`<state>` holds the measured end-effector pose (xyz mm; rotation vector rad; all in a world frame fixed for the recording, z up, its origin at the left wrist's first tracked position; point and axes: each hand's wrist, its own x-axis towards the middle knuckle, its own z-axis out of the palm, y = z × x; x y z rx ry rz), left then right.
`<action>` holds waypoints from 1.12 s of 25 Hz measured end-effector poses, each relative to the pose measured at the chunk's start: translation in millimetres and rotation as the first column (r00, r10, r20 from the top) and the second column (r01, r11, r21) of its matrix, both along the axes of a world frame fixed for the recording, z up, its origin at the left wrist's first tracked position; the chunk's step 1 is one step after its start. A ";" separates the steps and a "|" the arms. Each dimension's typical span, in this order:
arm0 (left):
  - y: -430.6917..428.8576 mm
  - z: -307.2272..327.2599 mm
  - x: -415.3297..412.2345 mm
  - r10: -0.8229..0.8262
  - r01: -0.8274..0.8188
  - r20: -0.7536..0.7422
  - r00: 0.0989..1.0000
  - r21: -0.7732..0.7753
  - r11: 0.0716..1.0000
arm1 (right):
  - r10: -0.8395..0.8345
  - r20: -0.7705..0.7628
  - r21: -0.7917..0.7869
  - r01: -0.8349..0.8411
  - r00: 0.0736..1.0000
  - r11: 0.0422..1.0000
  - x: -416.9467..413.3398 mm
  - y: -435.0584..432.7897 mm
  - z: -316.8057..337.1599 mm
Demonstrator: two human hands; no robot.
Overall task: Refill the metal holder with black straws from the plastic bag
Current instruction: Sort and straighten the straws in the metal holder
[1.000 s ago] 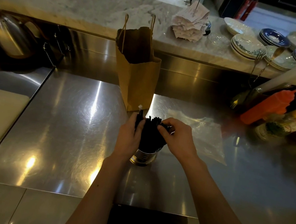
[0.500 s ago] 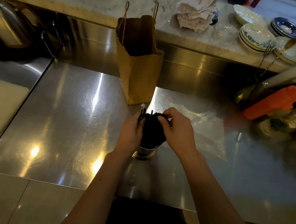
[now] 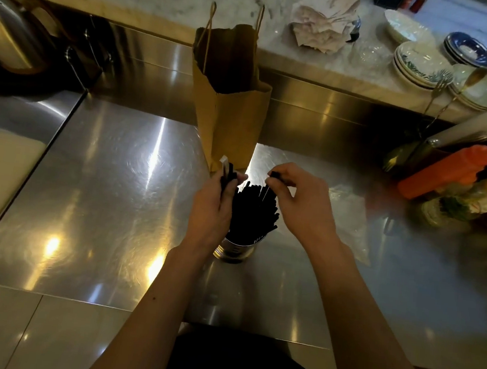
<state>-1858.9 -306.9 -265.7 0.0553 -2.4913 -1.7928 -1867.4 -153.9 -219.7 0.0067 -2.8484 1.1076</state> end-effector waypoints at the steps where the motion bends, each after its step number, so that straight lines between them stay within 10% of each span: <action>1: -2.0 5.7 -0.5 -0.006 0.006 -0.018 1.000 0.011 1.000 | 0.012 0.013 0.000 -0.012 1.000 1.000 -0.7 0.5 4.5; 20: -17.2 66.2 -21.1 -0.071 0.130 -0.196 0.978 0.307 0.943 | -0.060 -0.205 -0.069 0.047 0.977 0.997 11.3 -2.3 72.1; 28: -11.6 66.9 -16.2 -0.318 0.332 -0.170 0.933 0.056 0.942 | -0.074 -0.276 -0.108 0.045 0.958 0.993 7.0 -3.2 99.0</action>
